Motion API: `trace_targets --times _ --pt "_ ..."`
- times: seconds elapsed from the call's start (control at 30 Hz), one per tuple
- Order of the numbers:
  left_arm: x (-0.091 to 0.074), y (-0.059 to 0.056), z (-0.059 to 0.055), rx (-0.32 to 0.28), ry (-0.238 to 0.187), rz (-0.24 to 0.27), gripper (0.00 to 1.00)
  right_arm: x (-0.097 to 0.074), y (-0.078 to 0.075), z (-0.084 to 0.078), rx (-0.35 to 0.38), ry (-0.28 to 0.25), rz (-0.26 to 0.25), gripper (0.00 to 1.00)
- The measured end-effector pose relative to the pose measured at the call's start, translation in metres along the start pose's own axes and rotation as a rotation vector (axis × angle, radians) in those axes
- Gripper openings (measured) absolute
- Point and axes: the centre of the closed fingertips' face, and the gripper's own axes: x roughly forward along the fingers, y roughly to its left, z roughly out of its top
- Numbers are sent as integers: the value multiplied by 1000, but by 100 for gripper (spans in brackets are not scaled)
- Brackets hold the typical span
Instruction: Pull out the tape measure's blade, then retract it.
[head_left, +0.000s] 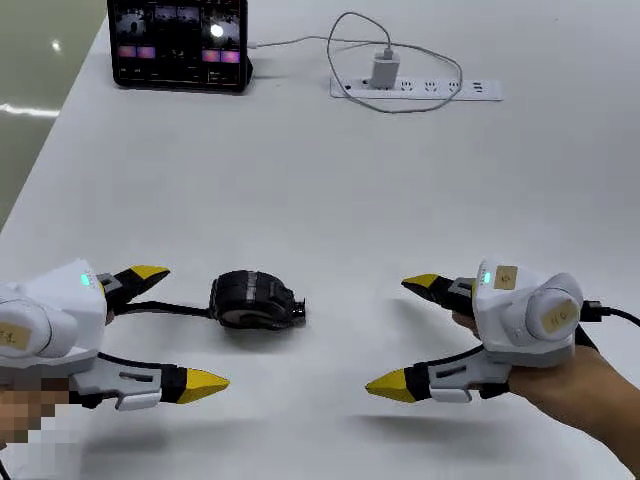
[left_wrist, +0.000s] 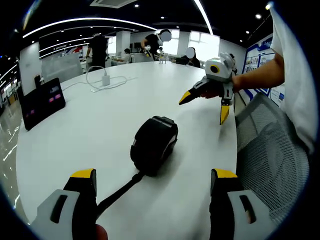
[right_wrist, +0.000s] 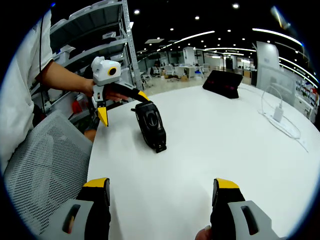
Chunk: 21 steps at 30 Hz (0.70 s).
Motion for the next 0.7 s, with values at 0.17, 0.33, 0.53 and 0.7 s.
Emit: trace_targets --times 0.17,0.33,0.53,0.7 --pt "5 1 2 37 10 -25 89 7 -1 4 -20 2 10 83" --pt "9 5 1 64 24 -35 87 15 -3 8 -29 0 21 83" --pt "15 7 0 93 48 -52 84 26 -5 9 -33 4 37 83" --pt "20 9 0 118 67 -68 80 33 -7 9 -39 11 42 84"
